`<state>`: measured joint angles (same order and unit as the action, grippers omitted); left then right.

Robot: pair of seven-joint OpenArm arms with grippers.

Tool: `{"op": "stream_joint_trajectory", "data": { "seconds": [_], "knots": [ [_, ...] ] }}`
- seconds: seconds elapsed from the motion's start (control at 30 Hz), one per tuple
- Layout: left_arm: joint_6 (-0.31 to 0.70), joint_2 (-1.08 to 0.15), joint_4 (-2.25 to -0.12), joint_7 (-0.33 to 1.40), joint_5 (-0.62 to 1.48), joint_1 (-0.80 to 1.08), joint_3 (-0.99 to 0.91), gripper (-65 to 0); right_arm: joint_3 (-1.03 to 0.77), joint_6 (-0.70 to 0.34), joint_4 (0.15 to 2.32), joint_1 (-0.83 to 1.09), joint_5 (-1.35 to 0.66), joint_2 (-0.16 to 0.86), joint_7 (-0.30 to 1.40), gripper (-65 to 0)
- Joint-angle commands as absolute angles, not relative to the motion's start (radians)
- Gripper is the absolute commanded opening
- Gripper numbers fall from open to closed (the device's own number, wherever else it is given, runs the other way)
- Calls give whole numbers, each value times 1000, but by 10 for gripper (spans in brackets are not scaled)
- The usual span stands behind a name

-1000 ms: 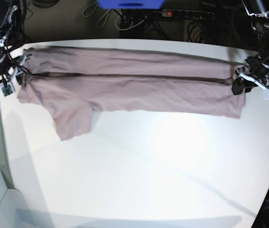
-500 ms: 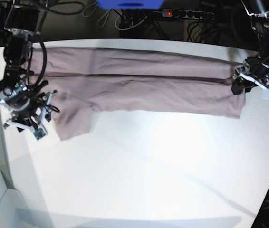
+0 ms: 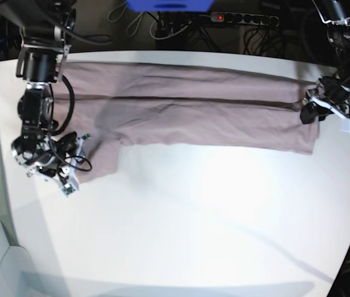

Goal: Layout the t-shirt on the table in an organized manner, then fold the t-shirt properly
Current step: 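Lower the folded hem onto the shirt with both grippers, then drag the folded strip toward the robot base with both grippers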

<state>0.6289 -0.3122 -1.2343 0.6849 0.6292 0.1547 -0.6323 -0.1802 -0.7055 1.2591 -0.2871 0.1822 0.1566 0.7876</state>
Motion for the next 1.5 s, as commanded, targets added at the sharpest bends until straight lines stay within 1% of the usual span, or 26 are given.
{"op": "stream_joint_trajectory", "data": {
  "seconds": [0.0,0.17,0.23,0.27,0.3,0.37,0.4,0.5,0.7,0.8,0.93,1.1,1.37,1.47],
  "knots": [
    [633,-328,-1251,676,639,151,-638,-388,-180,-698,1256,-326,176,162,771,-335],
    [633,-328,-1251,676,639,153,-638,-388,-180,-698,1185,-344,176,153,753,-342],
    [633,-328,-1251,676,639,153,-638,-388,-179,-698,1165,-341,176,151,707,-374],
    [633,-328,-1251,676,639,153,-638,-388,-179,-698,1153,-340,176,151,693,-411],
    [633,-328,-1251,676,639,154,-638,-388,-179,-698,1145,-338,176,151,688,-464],
    [633,-328,-1251,676,639,156,-638,-388,-185,-698,1147,-338,176,153,690,-598],
    [633,-328,-1251,676,639,156,-638,-388,-186,-698,1152,-338,176,154,690,-650],
    [633,-328,-1251,676,639,153,-638,-388,-188,-698,1259,-311,176,157,731,-650],
    [633,-328,-1251,677,639,150,-638,-388,-208,-698,1724,-151,176,151,888,-650],
    [633,-328,-1251,677,639,148,-638,-388,-208,-698,1845,-91,176,151,934,-650],
    [633,-328,-1248,677,639,147,-636,-388,-209,-698,1902,-22,176,150,941,-650],
    [633,-328,-1242,677,639,134,-636,-388,-209,-698,1913,77,174,148,940,-650],
    [633,-328,-1242,677,638,134,-636,-388,-225,-698,1914,176,174,148,943,-650],
    [633,-328,-1242,677,638,134,-636,-388,-249,-698,1963,211,174,148,943,-650]
  ]
}}
